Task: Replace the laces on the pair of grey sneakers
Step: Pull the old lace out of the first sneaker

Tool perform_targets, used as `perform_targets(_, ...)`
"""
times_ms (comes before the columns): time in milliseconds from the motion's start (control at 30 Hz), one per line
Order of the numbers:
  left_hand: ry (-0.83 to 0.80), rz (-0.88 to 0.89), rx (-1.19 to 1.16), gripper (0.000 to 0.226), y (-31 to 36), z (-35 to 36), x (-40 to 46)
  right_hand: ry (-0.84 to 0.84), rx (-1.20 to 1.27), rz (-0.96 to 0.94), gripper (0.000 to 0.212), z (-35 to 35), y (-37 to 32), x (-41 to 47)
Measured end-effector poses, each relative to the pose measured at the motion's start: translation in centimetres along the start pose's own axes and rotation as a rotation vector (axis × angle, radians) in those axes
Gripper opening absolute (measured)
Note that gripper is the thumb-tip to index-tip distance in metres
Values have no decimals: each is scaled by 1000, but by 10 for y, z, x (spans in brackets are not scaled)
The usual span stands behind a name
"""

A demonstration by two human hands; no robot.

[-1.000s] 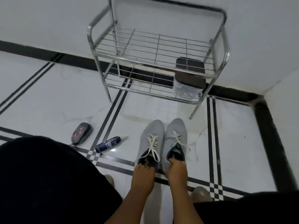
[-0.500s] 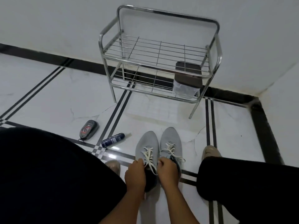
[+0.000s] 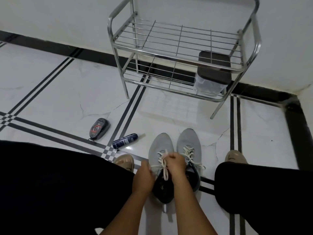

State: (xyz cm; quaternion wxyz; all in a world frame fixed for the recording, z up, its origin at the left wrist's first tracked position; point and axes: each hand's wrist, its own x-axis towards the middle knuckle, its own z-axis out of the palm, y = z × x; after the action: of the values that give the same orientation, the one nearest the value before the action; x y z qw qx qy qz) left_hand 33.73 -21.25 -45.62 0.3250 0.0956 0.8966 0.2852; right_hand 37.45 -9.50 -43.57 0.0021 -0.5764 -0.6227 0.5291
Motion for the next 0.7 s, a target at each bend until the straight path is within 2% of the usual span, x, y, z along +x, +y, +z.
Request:
perform_targets(67, 71, -196, -368, 14, -6, -8, 6, 145, 382, 107, 8, -15, -3, 9)
perform_targets(167, 275, -426, -785, 17, -9, -24, 16, 298, 624, 100, 3, -44, -15, 18)
perform_targets(200, 355, -448, -801, 8, -8, -28, 19, 313, 688, 92, 2, -51, -19, 21)
perform_targets(233, 420, -457, -743, 13, -2, -31, 20, 310, 728, 77, 4, -55, -21, 23)
perform_targets(267, 465, -451, -626, 27, 5, -32, 20, 300, 709, 59, 8, -58, -21, 23)
perform_targets(300, 513, -401, -504, 34, 12, -33, 17, 300, 576, 44, 12, -60, -20, 21)
perform_targets(367, 534, -185, -254, 32, 19, -27, 13, 285, 88, -20, 15, -61, -10, 16)
perform_targets(433, 388, 48, 27, 25, 21, -12, 7, 134, -317, -81, 19, -58, 0, 5)
perform_targets(500, 215, 166, 191, 22, 20, 2, 2, -80, -456, -91, 19, -50, 11, -3)
perform_targets(567, 104, 199, 215, 21, 19, 11, -2, -158, -525, -79, 17, -42, 21, -10)
perform_targets(700, 69, 222, 188, 9, 18, 16, -4, -31, -586, -53, 25, -48, 28, -19)
